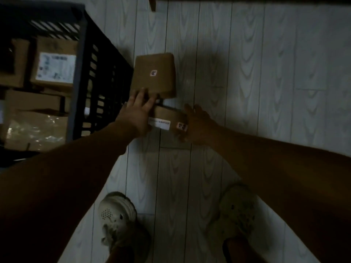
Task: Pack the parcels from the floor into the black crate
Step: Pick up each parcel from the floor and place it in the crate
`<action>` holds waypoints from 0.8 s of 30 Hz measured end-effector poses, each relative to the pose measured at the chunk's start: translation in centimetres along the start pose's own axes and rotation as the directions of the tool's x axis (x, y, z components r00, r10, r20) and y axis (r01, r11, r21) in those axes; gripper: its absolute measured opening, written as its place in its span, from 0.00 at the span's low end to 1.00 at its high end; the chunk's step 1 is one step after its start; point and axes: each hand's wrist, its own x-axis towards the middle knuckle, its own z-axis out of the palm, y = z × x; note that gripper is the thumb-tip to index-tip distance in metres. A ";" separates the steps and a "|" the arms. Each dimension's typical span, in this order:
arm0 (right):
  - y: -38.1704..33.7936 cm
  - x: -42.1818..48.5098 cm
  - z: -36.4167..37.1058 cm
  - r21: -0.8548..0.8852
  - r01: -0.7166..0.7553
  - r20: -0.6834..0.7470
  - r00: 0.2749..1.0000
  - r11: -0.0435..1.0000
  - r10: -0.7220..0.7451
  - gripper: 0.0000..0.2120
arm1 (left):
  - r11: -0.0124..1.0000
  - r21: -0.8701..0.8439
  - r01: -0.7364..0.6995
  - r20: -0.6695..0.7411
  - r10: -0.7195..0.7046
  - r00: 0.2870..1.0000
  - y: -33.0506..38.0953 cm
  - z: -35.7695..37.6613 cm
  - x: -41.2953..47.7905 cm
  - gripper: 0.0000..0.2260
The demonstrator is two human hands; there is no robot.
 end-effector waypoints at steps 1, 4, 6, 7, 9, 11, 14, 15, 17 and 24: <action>0.1 0.7 0.8 -0.008 -0.003 0.017 1.000 1.000 0.003 0.56 | 1.000 0.020 -0.008 0.014 0.008 1.000 -0.3 0.8 0.5 0.44; 0.3 2.0 3.0 -0.057 -0.005 0.004 1.000 0.998 0.006 0.54 | 1.000 0.020 0.018 0.059 -0.019 0.998 -1.0 2.8 1.6 0.44; 0.5 2.5 3.9 -0.098 -0.013 -0.068 0.998 0.995 0.006 0.51 | 0.999 -0.008 0.034 0.040 -0.033 0.999 -1.2 3.7 2.0 0.43; 0.6 2.5 4.1 -0.112 -0.003 -0.107 0.994 0.994 -0.009 0.48 | 0.999 -0.020 0.036 0.008 -0.036 0.999 -1.3 4.1 2.0 0.41; 0.8 2.1 4.3 -0.104 0.042 -0.158 0.986 0.994 -0.058 0.44 | 0.999 -0.014 0.039 -0.048 -0.040 0.998 -1.4 4.3 1.7 0.37; 1.1 0.9 3.8 -0.074 0.072 -0.166 0.983 0.995 -0.083 0.44 | 0.999 0.015 0.028 -0.053 -0.027 0.998 -1.3 3.8 0.7 0.37; 0.9 -2.7 1.4 0.029 0.115 -0.188 0.976 0.993 -0.108 0.42 | 0.999 -0.023 -0.027 -0.085 0.025 0.996 -0.4 1.8 -2.2 0.38; 0.5 -4.2 0.2 0.047 0.134 -0.191 0.974 0.990 -0.123 0.41 | 0.998 -0.046 -0.039 -0.101 0.034 0.994 0.0 0.8 -3.5 0.37; -0.7 -7.8 -2.3 0.067 0.157 -0.182 0.973 0.985 -0.143 0.41 | 0.992 -0.105 -0.064 -0.102 0.053 0.993 0.7 -2.1 -6.6 0.38; -9.2 -23.3 -12.5 0.181 0.127 -0.230 0.970 0.975 -0.083 0.40 | 0.902 -0.343 -0.263 -0.147 0.225 0.963 1.1 -19.3 -19.2 0.38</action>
